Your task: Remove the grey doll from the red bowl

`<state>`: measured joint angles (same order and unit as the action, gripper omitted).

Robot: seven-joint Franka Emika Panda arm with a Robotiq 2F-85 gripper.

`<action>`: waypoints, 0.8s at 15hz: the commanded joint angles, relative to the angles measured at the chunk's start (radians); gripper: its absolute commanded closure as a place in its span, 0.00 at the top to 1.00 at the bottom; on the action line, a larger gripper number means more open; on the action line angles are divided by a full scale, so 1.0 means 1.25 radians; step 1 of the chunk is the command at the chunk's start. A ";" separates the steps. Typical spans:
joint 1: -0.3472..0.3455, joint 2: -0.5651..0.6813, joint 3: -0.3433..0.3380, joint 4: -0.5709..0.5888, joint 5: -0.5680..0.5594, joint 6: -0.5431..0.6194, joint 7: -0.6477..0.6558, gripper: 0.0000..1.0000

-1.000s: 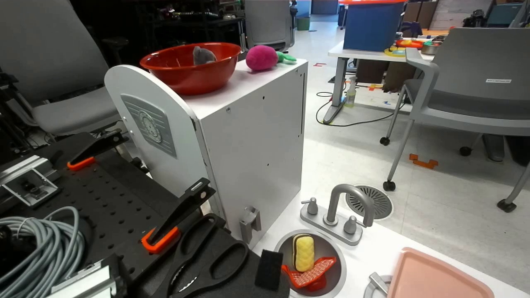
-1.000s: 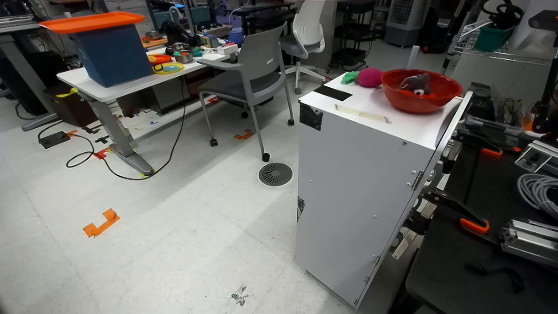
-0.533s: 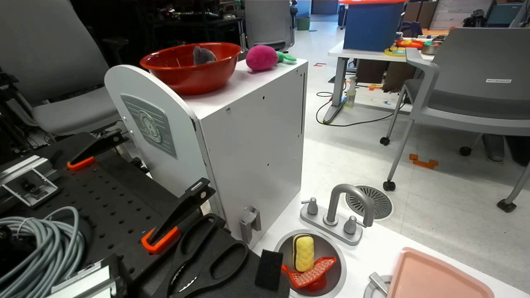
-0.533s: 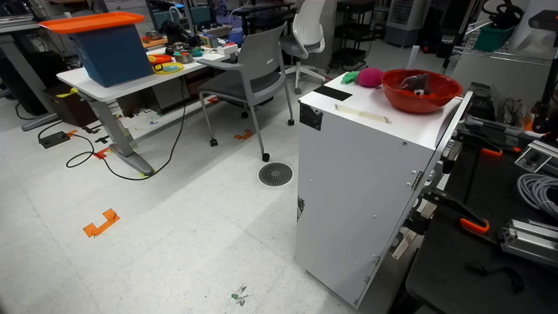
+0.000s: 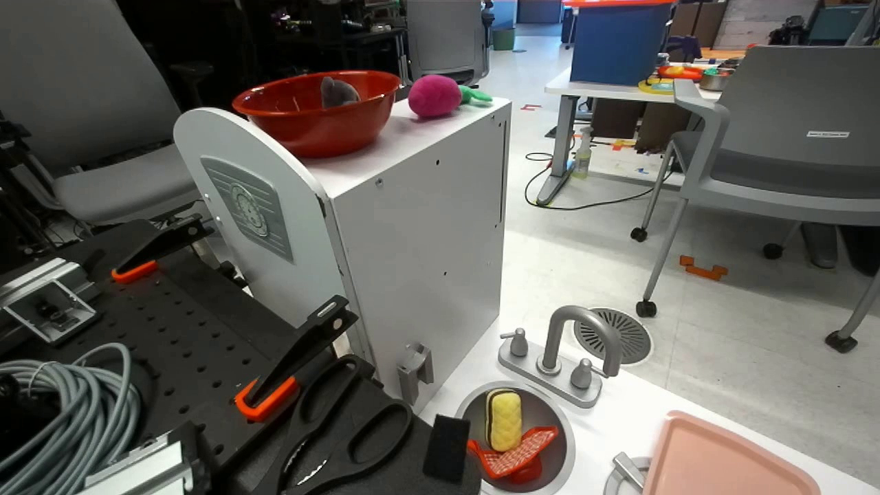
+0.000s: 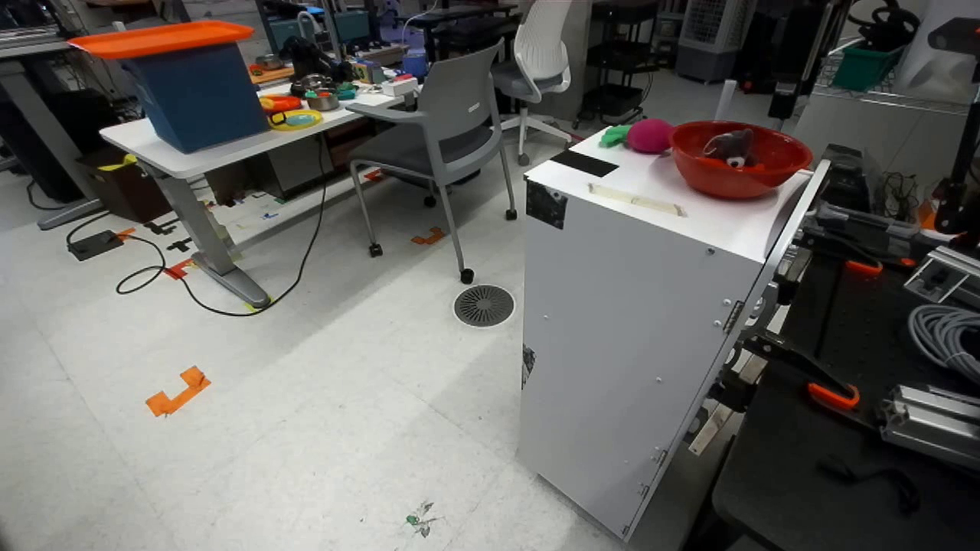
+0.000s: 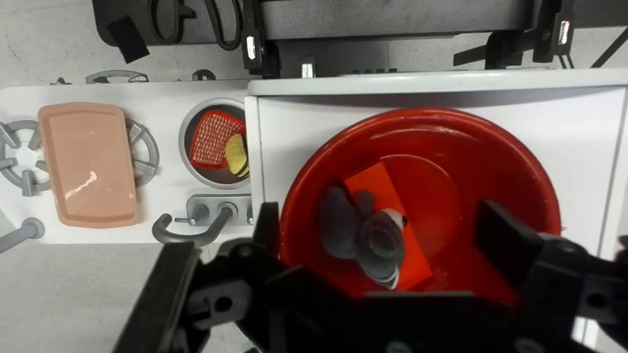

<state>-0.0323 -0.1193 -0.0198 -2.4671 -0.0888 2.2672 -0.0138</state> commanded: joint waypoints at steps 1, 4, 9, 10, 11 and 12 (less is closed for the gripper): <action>-0.006 0.014 -0.002 0.032 -0.033 0.002 0.010 1.00; -0.005 0.019 0.001 0.049 -0.056 0.009 0.010 1.00; 0.004 0.018 -0.010 0.044 0.031 0.083 -0.077 1.00; 0.007 0.011 -0.011 0.037 0.058 0.105 -0.111 1.00; 0.010 0.004 -0.012 0.032 0.081 0.123 -0.139 1.00; 0.001 0.011 -0.004 0.037 0.041 0.090 -0.085 1.00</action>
<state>-0.0350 -0.1051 -0.0207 -2.4226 -0.0343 2.3839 -0.1231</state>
